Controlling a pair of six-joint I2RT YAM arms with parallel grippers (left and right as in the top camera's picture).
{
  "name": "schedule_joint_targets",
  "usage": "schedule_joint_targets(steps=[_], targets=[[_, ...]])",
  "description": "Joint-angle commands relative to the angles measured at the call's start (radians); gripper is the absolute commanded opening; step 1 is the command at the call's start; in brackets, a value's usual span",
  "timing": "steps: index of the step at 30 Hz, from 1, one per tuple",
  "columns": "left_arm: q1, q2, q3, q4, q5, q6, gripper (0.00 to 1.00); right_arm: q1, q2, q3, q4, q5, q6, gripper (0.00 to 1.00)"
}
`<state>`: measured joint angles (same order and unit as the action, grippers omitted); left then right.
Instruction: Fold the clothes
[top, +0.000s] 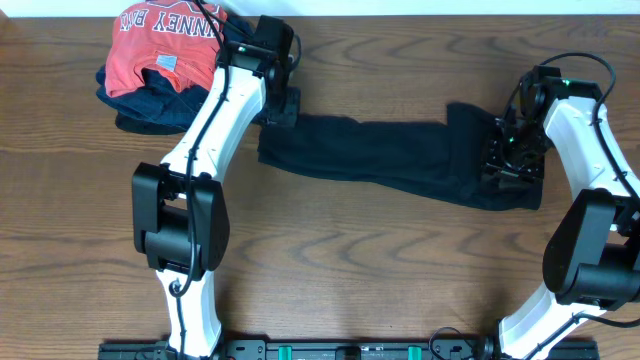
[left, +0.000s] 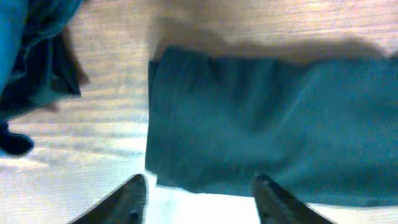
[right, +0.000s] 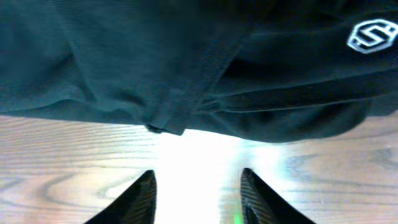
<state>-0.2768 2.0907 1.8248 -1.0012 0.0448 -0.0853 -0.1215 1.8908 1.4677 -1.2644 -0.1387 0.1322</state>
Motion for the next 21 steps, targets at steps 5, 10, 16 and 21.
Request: schedule_joint_targets(steps=[5,10,16,21], targets=[[0.058,-0.027,0.032,-0.015,0.120,0.087,0.86,-0.004,-0.047,0.117,-0.010,-0.058,-0.082,0.59],[0.109,0.011,0.031,-0.019,0.275,0.175,0.89,-0.001,-0.047,0.130,-0.027,-0.062,-0.092,0.64],[0.147,0.034,0.031,-0.029,0.363,0.299,0.90,0.000,-0.047,0.130,-0.046,-0.065,-0.116,0.65],[0.147,0.083,0.031,-0.035,0.364,0.407,0.90,-0.001,-0.047,0.130,-0.057,-0.055,-0.115,0.65]])
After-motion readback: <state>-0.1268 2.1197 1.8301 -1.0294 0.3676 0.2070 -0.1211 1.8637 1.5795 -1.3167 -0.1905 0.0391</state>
